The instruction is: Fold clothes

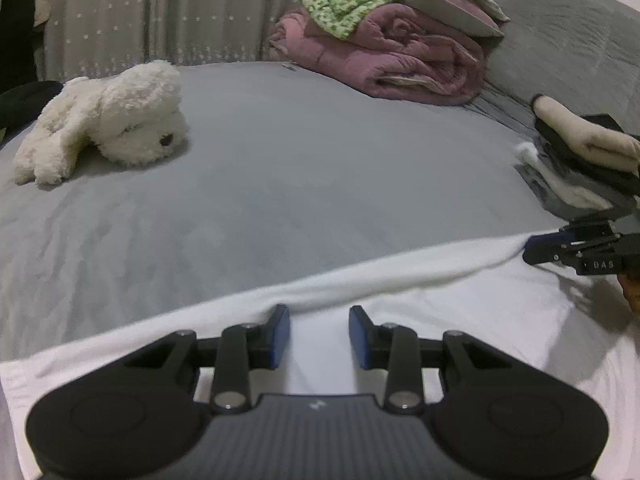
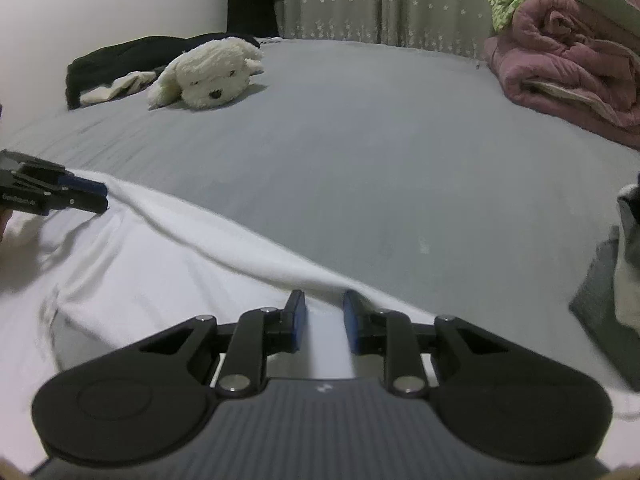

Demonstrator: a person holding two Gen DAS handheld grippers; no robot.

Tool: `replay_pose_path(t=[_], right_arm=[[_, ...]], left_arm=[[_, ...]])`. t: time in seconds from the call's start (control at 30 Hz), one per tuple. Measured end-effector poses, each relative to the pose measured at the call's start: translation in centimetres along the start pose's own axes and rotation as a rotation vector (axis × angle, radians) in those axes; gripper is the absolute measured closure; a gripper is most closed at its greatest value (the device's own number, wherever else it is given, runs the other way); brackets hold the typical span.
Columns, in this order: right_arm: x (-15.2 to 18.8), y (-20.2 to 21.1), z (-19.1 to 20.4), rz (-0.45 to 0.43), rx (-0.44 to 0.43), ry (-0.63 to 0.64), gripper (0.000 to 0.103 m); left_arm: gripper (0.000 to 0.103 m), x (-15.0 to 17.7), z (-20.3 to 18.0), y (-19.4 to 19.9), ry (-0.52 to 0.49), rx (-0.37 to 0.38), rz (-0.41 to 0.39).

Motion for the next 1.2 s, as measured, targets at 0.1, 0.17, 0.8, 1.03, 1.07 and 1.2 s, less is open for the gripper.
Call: replay_pose_path(t=[0.1, 0.17, 0.8, 1.03, 1.07, 1.2], right_arm=[[-1.1, -1.4, -0.3, -0.012, 0.022, -0.005, 0.078], [-1.9, -2.5, -0.3, -0.021, 0.039, -0.006, 0.078], [-4.1, -3.0, 2.0, 0.017, -0.03, 0.014, 0.069], [-3.9, -4.6, 2.4, 0.041, -0.04, 0.032, 0.088], [-4.0, -4.6, 2.5, 0.044, -0.05, 0.033, 0.097], [-4.0, -4.4, 3.0, 0.039, -0.042, 0.053, 0.101]], left_arm=[[0.069, -0.8, 1.0, -1.0, 0.045, -0.029, -0.022], [0.069, -1.3, 1.6, -1.7, 0.081, -0.068, -0.042], [0.046, -0.4, 6.7, 4.4, 0.136, -0.231, -0.058], [0.045, 1.2, 10.1, 6.3, 0.263, -0.363, -0.057], [0.045, 1.5, 10.5, 6.4, 0.279, -0.369, -0.053], [0.047, 2.3, 12.1, 7.3, 0.351, -0.356, -0.056]])
Point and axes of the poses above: each gripper's, at about its wrist camera, not at the fingertips, and y roughly against the way its jaws point, z to its left, x to its underside, the point moved 1 cm from there along -y, roughly the way its jaws point, and after that the axes turned 2 degrees about -x, right-handed, at the moved point
